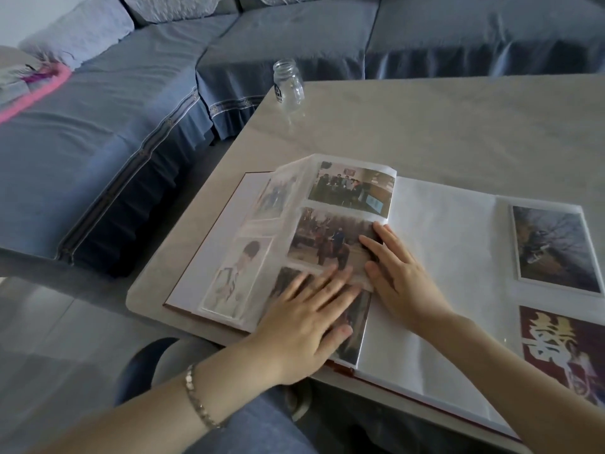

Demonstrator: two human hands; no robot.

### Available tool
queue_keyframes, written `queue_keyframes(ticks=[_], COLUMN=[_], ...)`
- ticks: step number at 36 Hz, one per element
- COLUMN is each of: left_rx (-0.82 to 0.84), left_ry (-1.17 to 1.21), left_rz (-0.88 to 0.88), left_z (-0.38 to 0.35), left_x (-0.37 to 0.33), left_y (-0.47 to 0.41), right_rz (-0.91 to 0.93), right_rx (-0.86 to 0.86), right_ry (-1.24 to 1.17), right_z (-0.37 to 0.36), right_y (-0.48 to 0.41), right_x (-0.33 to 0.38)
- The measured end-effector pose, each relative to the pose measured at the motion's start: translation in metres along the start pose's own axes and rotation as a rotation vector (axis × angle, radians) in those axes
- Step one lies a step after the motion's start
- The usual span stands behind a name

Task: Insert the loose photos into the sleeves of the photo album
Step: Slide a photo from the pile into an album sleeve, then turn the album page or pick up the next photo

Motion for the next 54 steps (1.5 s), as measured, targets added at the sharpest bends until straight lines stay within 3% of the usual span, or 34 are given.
queue_keyframes(ticks=[8,14,20,24,26,32,38,42,47,48,51,54], left_rx=[0.016,-0.173,-0.449,-0.349,-0.302,-0.25,-0.163,-0.095,0.12,0.175,0.31,0.39], left_ry=[0.105,0.064,0.296,0.429,0.461,0.525,0.641,0.872,1.269,1.319,1.474,1.578], left_rz=[0.205,0.381,0.071,0.016,-0.006,-0.031,0.005,0.057,0.085,0.081,0.032,-0.028], left_z=[-0.004,0.022,0.05,0.053,0.052,0.05,0.044,0.039,0.044,0.046,0.053,0.055], left_x=[0.023,-0.003,-0.058,-0.093,-0.108,-0.135,-0.145,-0.156,-0.193,-0.202,-0.224,-0.237], left_y=[-0.003,-0.022,-0.07,-0.099,-0.11,-0.121,-0.13,-0.14,-0.146,-0.147,-0.15,-0.151], right_rz=[-0.035,-0.11,-0.305,-0.46,-0.626,-0.988,-0.868,-0.861,-0.565,-0.516,-0.323,-0.12], right_rx=[0.08,0.12,0.022,-0.078,-0.095,0.055,0.118,0.027,-0.549,-0.6,-0.623,-0.448], right_ry=[-0.008,-0.015,0.108,0.254,0.357,0.556,0.763,0.867,0.838,0.811,0.732,0.663], right_z=[0.005,0.034,0.095,0.14,0.159,0.191,0.196,0.206,0.213,0.212,0.208,0.196], right_y=[0.0,0.019,0.07,0.114,0.135,0.179,0.184,0.181,0.187,0.188,0.18,0.169], right_x=[0.002,-0.001,-0.033,-0.061,-0.075,-0.112,-0.117,-0.102,-0.098,-0.1,-0.086,-0.064])
Point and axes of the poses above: each hand's wrist, its own y-axis away from the middle knuckle, its own z-axis out of the back of the hand, x = y × z, the point moved 2 cm from there along -y, towards the middle knuckle, and after that the axes turned 3 degrees about x, right-handed, at the moved point
